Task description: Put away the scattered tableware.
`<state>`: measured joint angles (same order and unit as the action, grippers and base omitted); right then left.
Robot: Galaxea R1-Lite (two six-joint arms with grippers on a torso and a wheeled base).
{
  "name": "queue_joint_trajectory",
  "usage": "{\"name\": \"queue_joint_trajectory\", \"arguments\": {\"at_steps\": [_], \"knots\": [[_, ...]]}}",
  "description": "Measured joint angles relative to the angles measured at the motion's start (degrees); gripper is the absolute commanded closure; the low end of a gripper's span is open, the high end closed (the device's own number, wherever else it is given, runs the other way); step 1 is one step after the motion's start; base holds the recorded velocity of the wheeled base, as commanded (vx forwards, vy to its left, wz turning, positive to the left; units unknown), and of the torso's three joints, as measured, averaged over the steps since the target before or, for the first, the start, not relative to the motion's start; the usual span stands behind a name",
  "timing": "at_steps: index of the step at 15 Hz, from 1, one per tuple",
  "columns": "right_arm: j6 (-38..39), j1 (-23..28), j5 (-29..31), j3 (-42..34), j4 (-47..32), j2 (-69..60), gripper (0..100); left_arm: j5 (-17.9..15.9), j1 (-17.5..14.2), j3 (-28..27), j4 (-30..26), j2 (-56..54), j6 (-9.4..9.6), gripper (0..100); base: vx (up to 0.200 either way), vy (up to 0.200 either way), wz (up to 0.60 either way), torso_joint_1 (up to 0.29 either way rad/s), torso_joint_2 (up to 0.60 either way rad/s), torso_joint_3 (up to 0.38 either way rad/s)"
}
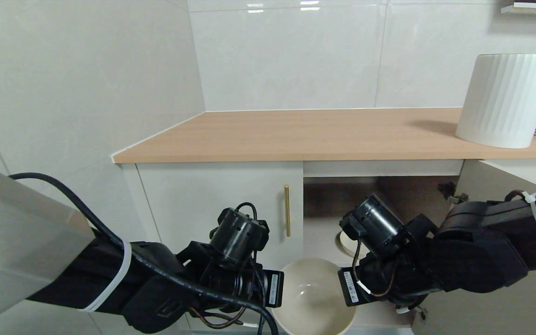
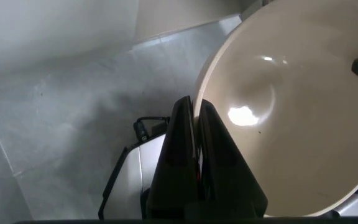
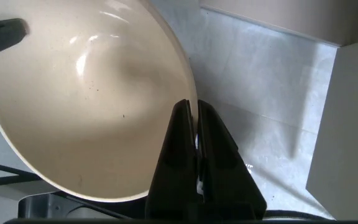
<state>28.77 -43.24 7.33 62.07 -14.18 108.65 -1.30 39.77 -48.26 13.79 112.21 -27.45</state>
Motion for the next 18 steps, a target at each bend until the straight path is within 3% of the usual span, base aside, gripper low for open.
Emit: {"name": "queue_joint_trajectory", "arguments": {"at_steps": [2,3,11,13,16,18], "knots": [[-0.01,0.02,0.02,-0.01,-0.1,0.11,100,0.07,-0.05,-0.05,-0.07,-0.04,-0.02,100,0.0,0.0,0.0,0.0,0.0,0.0],[-0.01,0.02,0.06,-0.01,-0.13,0.13,100,0.09,-0.05,-0.02,-0.11,-0.06,-0.02,0,0.0,0.0,0.0,0.0,0.0,0.0],[0.13,0.71,1.67,-0.09,0.3,1.71,100,0.41,-0.05,-0.24,-0.13,-0.12,-0.4,0,0.0,0.0,0.0,0.0,0.0,0.0],[0.68,2.69,4.11,-0.59,6.7,3.45,100,0.41,-0.13,-0.24,-0.07,-0.34,-0.4,0,0.0,0.0,0.0,0.0,0.0,0.0],[2.4,7.88,5.32,-4.44,23.81,6.31,100,0.66,-0.33,-0.16,-0.05,-0.74,-0.4,0,0.0,0.0,0.0,0.0,0.0,0.0],[2.82,12.18,5.78,-6.16,28.79,8.66,100,1.28,-0.4,-0.13,-0.02,-1.08,-0.38,0,0.0,0.0,0.0,0.0,0.0,0.0]]}}
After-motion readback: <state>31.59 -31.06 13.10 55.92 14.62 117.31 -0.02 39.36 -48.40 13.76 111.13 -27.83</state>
